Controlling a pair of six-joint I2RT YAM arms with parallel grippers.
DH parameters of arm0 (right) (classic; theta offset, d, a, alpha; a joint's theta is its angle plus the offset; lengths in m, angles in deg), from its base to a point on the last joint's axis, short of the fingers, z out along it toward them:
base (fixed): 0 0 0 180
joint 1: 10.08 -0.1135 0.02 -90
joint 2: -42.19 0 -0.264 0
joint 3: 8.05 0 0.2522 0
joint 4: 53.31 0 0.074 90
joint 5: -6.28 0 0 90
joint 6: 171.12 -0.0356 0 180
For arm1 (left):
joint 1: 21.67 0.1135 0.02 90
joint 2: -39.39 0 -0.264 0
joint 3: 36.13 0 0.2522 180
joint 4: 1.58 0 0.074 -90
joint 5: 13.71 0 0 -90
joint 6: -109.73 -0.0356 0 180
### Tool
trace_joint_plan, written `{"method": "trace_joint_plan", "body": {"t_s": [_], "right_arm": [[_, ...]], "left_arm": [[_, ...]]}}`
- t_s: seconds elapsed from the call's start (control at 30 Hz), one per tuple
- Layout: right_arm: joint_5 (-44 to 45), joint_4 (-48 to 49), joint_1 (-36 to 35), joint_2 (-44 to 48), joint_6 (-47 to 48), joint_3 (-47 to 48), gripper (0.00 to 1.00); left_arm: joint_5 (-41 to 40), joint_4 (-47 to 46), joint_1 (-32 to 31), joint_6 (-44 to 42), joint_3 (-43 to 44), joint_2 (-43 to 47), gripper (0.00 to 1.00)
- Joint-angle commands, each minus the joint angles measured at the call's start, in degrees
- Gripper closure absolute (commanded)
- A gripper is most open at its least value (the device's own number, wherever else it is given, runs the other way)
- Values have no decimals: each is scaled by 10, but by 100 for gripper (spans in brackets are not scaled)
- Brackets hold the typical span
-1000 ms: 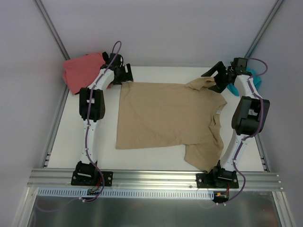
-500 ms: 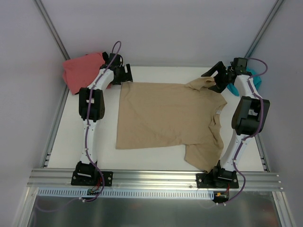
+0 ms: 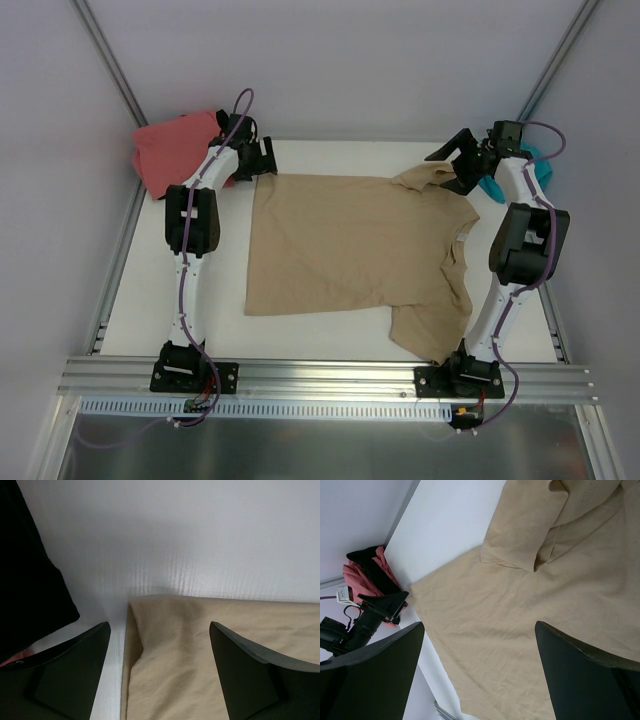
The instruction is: Fold and stack the t-shirts
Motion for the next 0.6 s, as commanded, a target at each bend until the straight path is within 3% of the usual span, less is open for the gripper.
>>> {"method": "trace_joint_plan", "body": {"t_s": [0.0,0.57], "right_arm": [[-10,1,1,-3,-5,30,0],[-6,-3,1,2,-6,31,1]], "left_arm": [[0,14,7,-11,9,-1,18],[19,12,5,7,38,-30,22]]}}
